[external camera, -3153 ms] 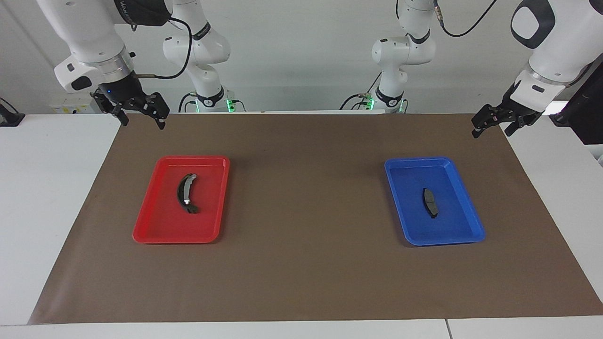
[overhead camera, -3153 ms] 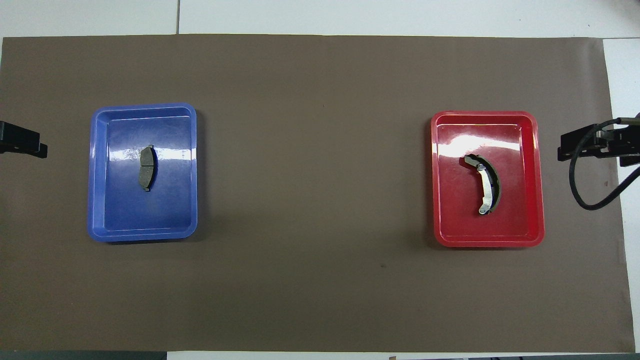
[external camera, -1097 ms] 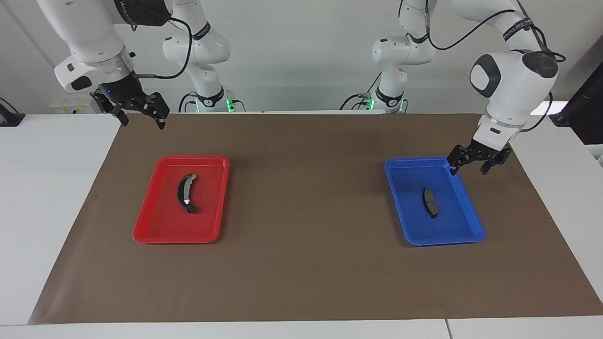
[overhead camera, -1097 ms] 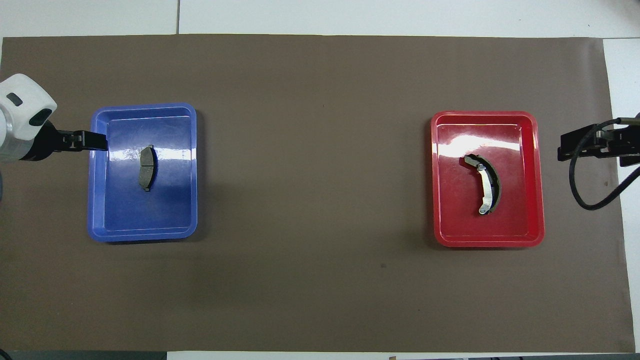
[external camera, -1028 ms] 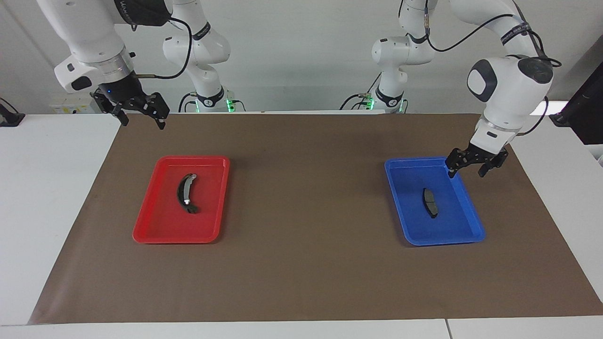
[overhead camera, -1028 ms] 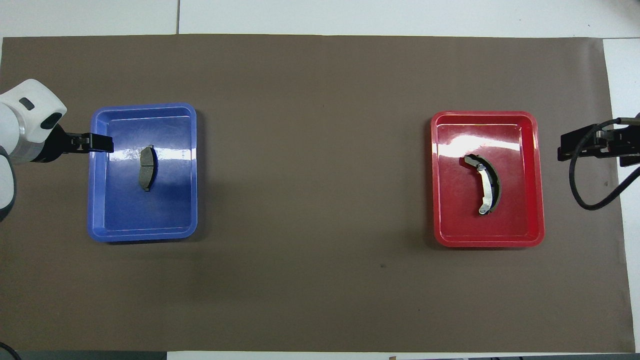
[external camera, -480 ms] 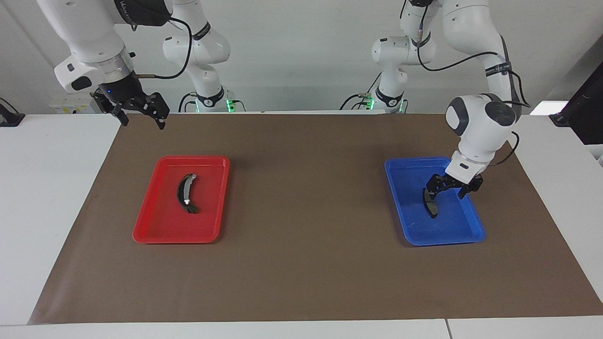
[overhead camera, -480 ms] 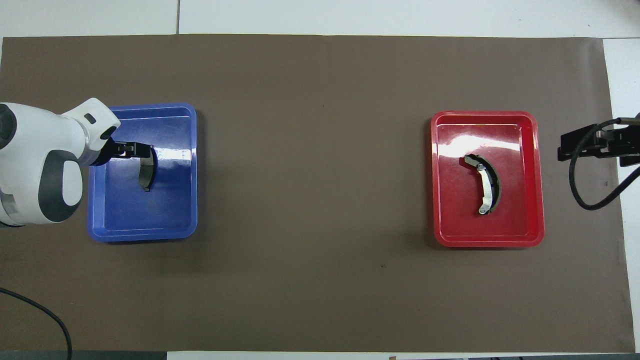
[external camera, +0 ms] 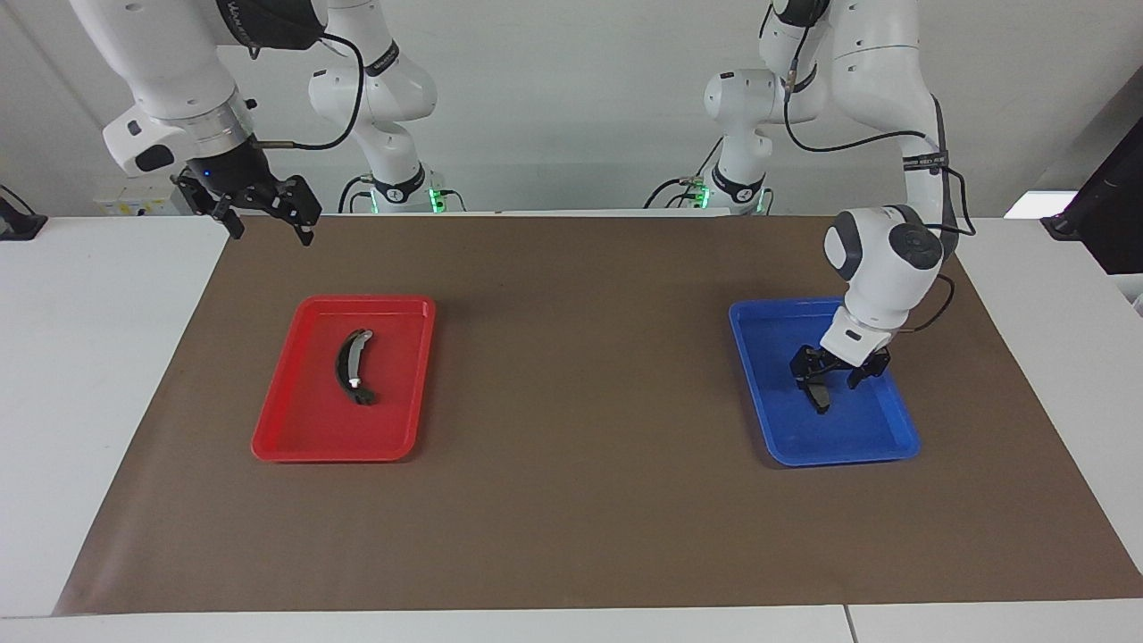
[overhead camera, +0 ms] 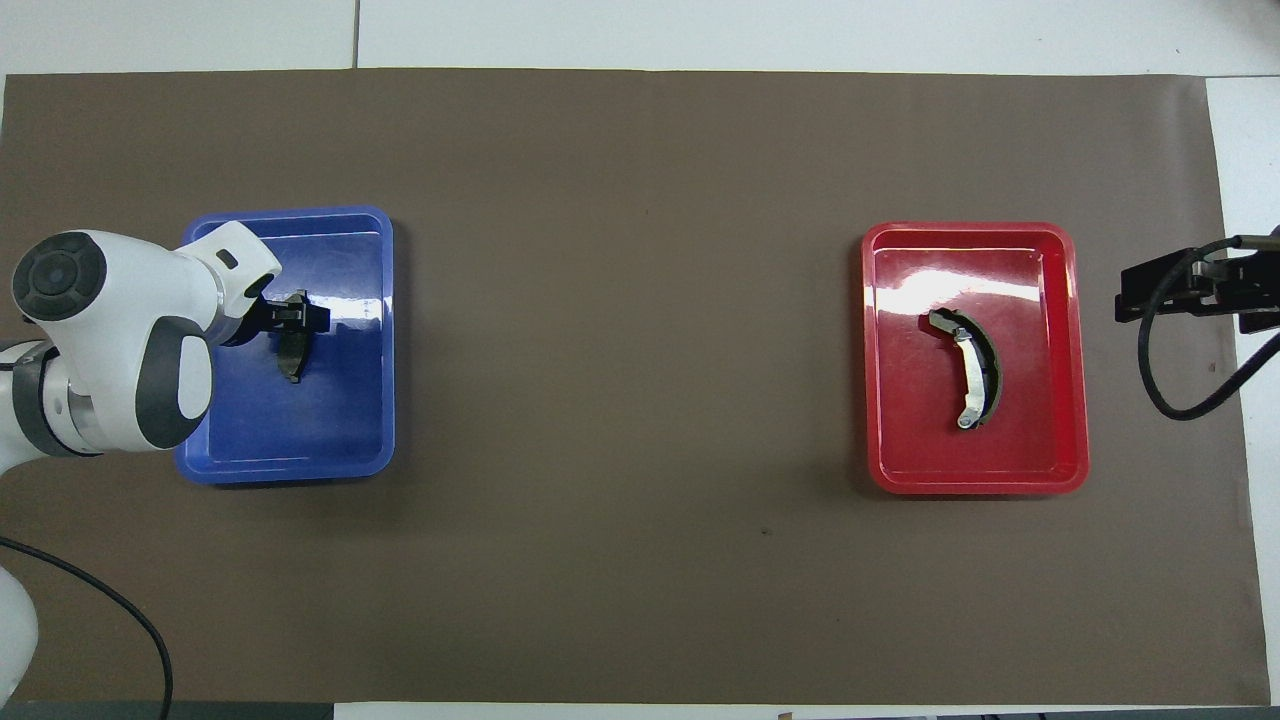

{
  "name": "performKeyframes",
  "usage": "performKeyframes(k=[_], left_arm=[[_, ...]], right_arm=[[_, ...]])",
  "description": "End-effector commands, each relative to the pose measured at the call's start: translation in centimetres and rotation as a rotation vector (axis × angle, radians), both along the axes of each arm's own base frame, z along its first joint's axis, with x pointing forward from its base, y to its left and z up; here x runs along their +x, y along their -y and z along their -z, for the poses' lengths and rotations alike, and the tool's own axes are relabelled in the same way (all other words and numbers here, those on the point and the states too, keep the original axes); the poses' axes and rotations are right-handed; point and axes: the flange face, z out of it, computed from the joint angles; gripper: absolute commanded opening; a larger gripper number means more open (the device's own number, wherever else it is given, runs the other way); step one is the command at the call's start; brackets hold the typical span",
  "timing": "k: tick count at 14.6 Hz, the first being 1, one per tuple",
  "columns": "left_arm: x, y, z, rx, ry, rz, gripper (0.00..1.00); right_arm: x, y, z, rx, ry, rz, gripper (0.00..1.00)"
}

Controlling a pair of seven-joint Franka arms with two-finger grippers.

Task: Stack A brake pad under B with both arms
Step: 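Lift the small brake pad out of the blue tray with the left gripper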

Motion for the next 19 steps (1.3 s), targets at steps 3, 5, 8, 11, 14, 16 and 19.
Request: performKeyframes(k=[3, 5, 8, 11, 14, 16, 19], left_arm=[[-1.0, -0.1, 1.0, -0.007, -0.015, -0.019, 0.66], [-1.4, -0.5, 1.1, -0.005, -0.053, -0.027, 0.41], [-1.3, -0.6, 0.4, -0.004, -0.070, -0.031, 0.04], [-0.6, 0.1, -4.3, -0.008, -0.098, -0.047, 0.02], [1.0, 4.8, -8.6, -0.009, -0.107, -0.101, 0.02], [0.7, 9.6, -9.1, -0.020, -0.072, -0.142, 0.01], [-0.9, 18.2, -8.2, -0.056, -0.014, -0.111, 0.01]], right_arm=[[-0.4, -0.1, 0.0, 0.001, -0.009, -0.001, 1.00], [-0.4, -0.1, -0.1, 0.001, -0.008, -0.001, 1.00], [-0.4, -0.1, -0.1, 0.001, -0.008, -0.001, 1.00], [-0.4, -0.1, -0.1, 0.001, -0.008, -0.001, 1.00], [-0.6, -0.1, 0.9, 0.001, -0.011, 0.001, 1.00], [-0.2, 0.3, 1.9, 0.003, 0.063, 0.007, 1.00], [-0.3, 0.3, 7.1, 0.028, 0.074, 0.010, 1.00]])
